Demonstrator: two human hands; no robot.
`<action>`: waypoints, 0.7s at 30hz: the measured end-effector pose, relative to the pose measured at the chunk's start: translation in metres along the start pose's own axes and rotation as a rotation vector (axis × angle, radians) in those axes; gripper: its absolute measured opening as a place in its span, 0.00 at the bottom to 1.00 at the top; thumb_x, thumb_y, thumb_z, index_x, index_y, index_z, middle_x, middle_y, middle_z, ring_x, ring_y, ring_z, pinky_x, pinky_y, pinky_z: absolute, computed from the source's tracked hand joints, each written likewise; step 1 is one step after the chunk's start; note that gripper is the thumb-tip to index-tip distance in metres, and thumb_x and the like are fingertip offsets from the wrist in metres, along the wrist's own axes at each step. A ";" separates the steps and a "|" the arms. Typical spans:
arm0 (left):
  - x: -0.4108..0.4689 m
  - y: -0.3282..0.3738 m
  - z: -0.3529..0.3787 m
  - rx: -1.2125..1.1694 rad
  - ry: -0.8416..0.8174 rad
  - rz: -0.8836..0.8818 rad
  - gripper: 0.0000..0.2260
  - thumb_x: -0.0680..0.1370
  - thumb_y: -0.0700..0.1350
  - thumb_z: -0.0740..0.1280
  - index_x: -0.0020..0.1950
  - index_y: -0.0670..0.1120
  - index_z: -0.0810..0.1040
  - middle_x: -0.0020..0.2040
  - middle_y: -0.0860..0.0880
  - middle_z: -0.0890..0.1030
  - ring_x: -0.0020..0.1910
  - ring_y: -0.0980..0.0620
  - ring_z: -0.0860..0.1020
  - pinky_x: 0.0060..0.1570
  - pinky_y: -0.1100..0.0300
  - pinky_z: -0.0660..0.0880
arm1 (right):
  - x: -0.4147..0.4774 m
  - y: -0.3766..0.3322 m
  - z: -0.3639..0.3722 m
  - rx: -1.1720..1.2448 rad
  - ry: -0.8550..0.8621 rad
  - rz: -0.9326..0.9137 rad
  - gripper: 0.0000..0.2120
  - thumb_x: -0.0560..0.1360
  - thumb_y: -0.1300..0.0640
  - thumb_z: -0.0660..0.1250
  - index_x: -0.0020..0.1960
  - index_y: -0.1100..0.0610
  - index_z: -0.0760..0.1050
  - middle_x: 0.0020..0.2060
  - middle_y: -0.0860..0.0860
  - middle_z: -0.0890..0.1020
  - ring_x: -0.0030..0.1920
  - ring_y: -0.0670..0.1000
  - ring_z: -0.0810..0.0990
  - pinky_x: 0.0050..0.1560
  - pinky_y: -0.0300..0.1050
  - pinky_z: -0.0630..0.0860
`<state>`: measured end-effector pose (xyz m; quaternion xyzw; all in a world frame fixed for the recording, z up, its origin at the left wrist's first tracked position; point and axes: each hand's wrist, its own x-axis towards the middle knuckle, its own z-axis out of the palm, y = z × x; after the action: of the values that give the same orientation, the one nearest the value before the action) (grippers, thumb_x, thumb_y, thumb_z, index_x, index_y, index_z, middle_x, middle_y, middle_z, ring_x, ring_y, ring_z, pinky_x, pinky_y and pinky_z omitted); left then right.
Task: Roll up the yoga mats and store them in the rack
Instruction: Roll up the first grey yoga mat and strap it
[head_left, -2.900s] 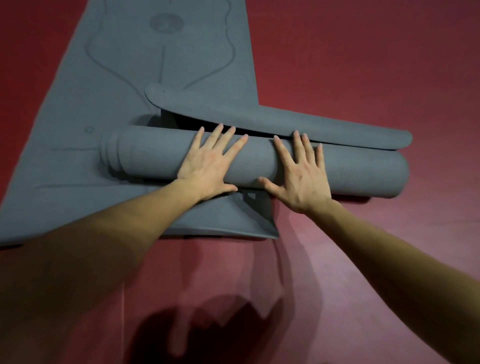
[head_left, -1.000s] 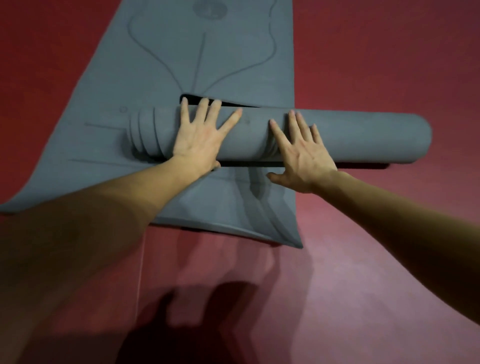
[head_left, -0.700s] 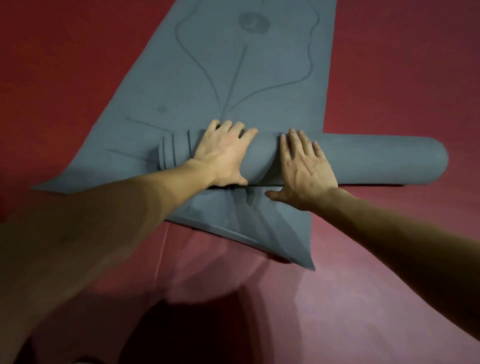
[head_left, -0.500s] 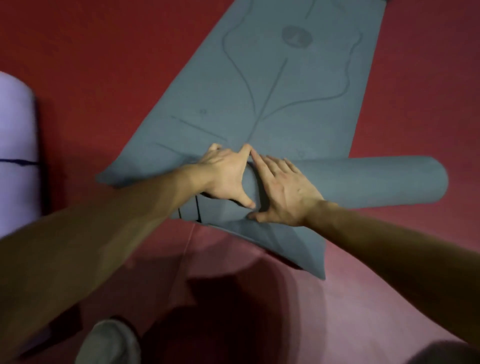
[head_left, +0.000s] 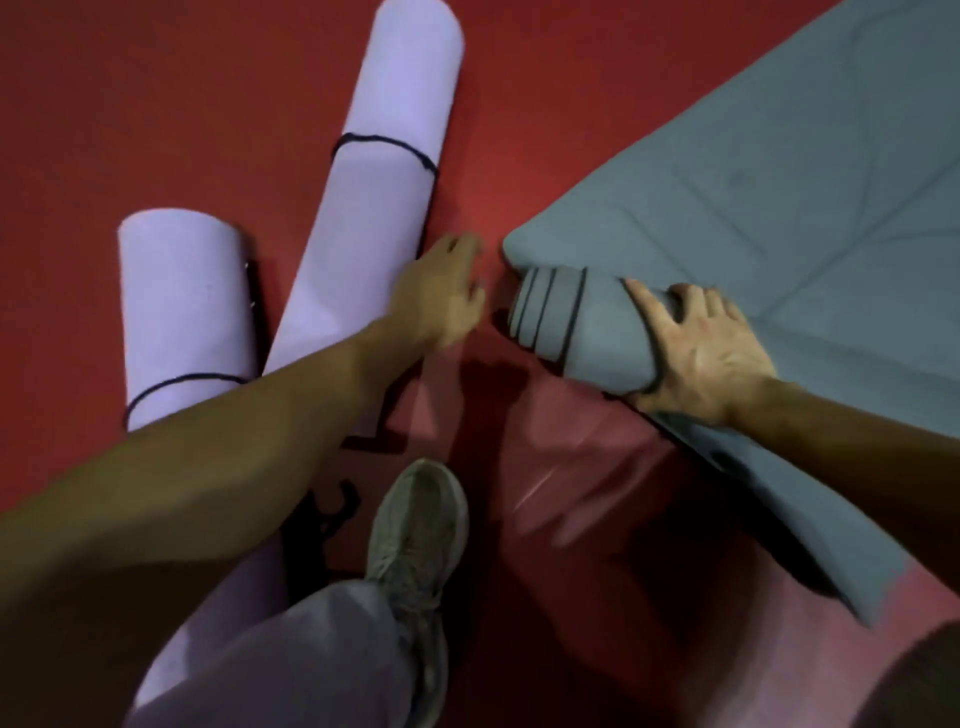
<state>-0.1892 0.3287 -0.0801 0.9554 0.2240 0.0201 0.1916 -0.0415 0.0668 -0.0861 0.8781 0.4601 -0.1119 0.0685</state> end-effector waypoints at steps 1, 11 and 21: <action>-0.015 -0.013 0.008 0.017 0.015 -0.017 0.22 0.77 0.49 0.58 0.65 0.38 0.75 0.57 0.37 0.79 0.52 0.33 0.79 0.50 0.42 0.76 | 0.002 0.000 -0.002 0.009 -0.015 0.012 0.66 0.57 0.28 0.78 0.84 0.50 0.50 0.65 0.67 0.70 0.63 0.69 0.72 0.71 0.63 0.66; -0.110 -0.023 0.023 0.598 -0.600 -0.175 0.14 0.82 0.49 0.66 0.63 0.44 0.80 0.63 0.43 0.81 0.60 0.42 0.81 0.53 0.51 0.78 | -0.003 -0.007 -0.005 0.078 0.008 0.022 0.64 0.55 0.30 0.79 0.82 0.48 0.54 0.62 0.66 0.70 0.61 0.68 0.70 0.63 0.65 0.70; -0.209 -0.061 0.030 0.414 -0.642 -0.611 0.23 0.78 0.52 0.71 0.69 0.42 0.74 0.61 0.44 0.80 0.59 0.44 0.81 0.56 0.52 0.78 | -0.007 -0.025 0.006 0.081 0.071 -0.028 0.64 0.51 0.29 0.75 0.81 0.51 0.58 0.61 0.69 0.70 0.60 0.68 0.70 0.61 0.66 0.69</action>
<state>-0.3994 0.2775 -0.1205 0.8220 0.4228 -0.3777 0.0542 -0.0668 0.0741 -0.0902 0.8771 0.4696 -0.1000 0.0147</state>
